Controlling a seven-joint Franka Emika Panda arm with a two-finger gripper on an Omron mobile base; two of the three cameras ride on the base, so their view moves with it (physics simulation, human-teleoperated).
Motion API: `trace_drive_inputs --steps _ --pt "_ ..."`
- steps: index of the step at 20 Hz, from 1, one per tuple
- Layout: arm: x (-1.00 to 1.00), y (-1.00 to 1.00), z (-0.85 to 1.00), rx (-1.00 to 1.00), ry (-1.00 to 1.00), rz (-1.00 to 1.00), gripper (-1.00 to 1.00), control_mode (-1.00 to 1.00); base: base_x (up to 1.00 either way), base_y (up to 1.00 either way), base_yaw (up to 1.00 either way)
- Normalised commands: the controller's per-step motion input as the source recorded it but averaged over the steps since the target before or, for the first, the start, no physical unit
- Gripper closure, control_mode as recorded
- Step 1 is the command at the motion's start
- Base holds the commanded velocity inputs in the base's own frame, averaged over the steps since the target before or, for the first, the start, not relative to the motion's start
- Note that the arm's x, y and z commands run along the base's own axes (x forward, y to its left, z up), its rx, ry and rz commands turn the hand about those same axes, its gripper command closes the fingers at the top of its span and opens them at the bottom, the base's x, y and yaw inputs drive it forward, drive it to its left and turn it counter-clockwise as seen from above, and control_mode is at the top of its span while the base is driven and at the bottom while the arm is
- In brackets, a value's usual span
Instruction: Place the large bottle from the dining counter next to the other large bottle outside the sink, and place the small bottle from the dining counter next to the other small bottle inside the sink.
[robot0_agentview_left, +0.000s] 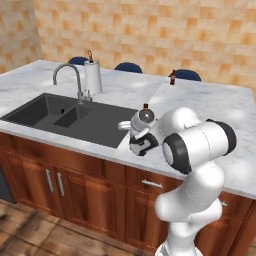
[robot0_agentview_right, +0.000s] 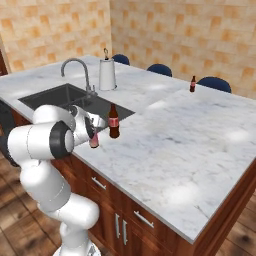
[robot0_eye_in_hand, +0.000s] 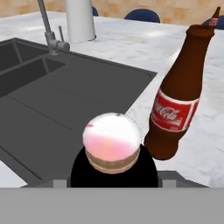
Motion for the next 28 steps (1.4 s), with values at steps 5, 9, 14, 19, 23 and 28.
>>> trace_drive_inputs --steps 5,9,14,19,23,28 --pt "-0.32 -0.14 0.0 0.0 -0.07 0.0 -1.0 -1.0 0.0 0.0 0.0" --pt "-0.08 -0.17 0.04 0.0 -0.05 0.0 -1.0 -1.0 0.0 0.0 0.0" --pt "-0.11 -0.01 0.71 0.16 -0.02 0.0 -1.0 -1.0 0.0 0.0 0.0" --pt "-0.01 -0.02 0.99 0.23 0.0 0.0 -1.0 -1.0 0.0 0.0 0.0" --pt "0.0 -0.04 1.0 0.27 0.0 0.0 -1.0 -1.0 0.0 0.0 0.0" --pt "0.05 -0.01 0.96 0.07 0.04 0.0 -1.0 -1.0 0.0 0.0 0.0"
